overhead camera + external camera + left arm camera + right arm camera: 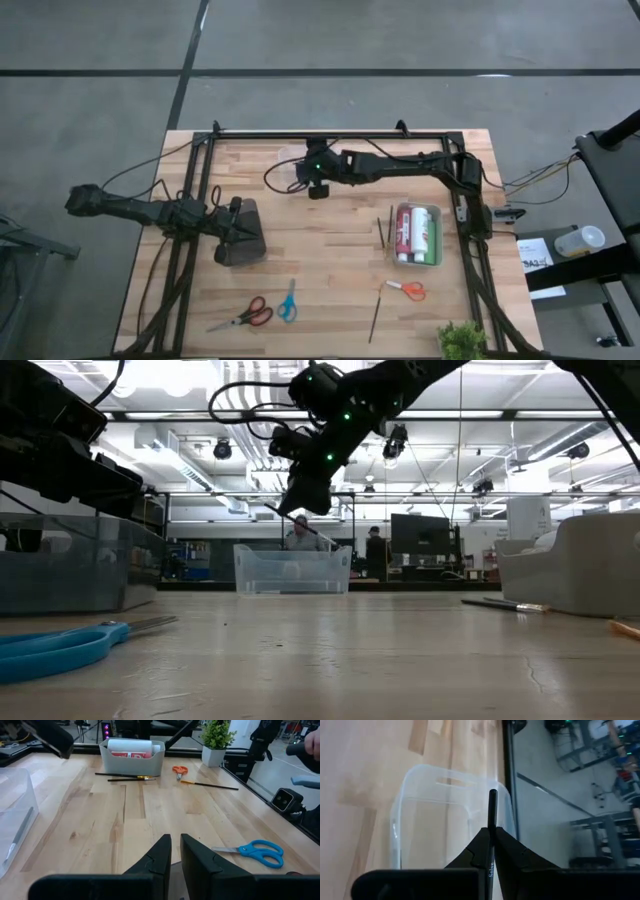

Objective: Pick & Place Paint Supplies
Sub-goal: Put the silver paint brush into the transparent bin

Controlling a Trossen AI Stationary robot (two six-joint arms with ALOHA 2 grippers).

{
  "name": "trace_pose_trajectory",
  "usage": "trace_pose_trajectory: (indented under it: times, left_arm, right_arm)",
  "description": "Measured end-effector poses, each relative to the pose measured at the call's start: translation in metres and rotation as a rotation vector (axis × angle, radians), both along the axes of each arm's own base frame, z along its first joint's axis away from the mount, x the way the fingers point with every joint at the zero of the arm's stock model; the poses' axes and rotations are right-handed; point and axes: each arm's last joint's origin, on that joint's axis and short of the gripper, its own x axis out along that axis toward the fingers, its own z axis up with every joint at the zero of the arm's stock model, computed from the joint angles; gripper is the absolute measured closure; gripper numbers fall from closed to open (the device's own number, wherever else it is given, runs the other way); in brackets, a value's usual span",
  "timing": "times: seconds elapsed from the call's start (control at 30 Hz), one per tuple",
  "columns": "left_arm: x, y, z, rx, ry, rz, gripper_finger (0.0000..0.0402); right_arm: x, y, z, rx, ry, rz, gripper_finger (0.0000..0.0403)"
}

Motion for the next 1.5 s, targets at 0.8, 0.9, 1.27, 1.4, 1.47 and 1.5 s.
trace_pose_trajectory:
  times: [0.8,0.9,1.27,1.4,1.47,1.5]
  left_arm:
    - [0.0,0.0,0.0,0.0,0.0,0.0,0.0351]
    - [0.0,0.0,0.0,0.0,0.0,0.0,0.0351]
    - [0.0,0.0,0.0,0.0,0.001,0.0,0.0351]
    - [0.0,0.0,0.0,0.0,0.0,0.0,0.0351]
    - [0.0,0.0,0.0,0.0,0.0,0.0,0.0351]
    - [0.0,0.0,0.0,0.0,0.001,0.0,0.0351]
  right_arm:
    - [-0.004,-0.029,-0.023,0.325,-0.092,-0.117,0.039]
    - [-0.003,-0.031,-0.029,0.363,-0.098,-0.15,0.039]
    - [-0.002,-0.033,-0.028,0.435,-0.154,-0.222,0.039]
    - [-0.002,-0.033,-0.028,0.448,-0.162,-0.235,0.0387]
    - [-0.002,-0.033,-0.028,0.448,-0.161,-0.235,0.0376]
    - [-0.002,-0.033,-0.028,0.452,-0.162,-0.233,0.0366]
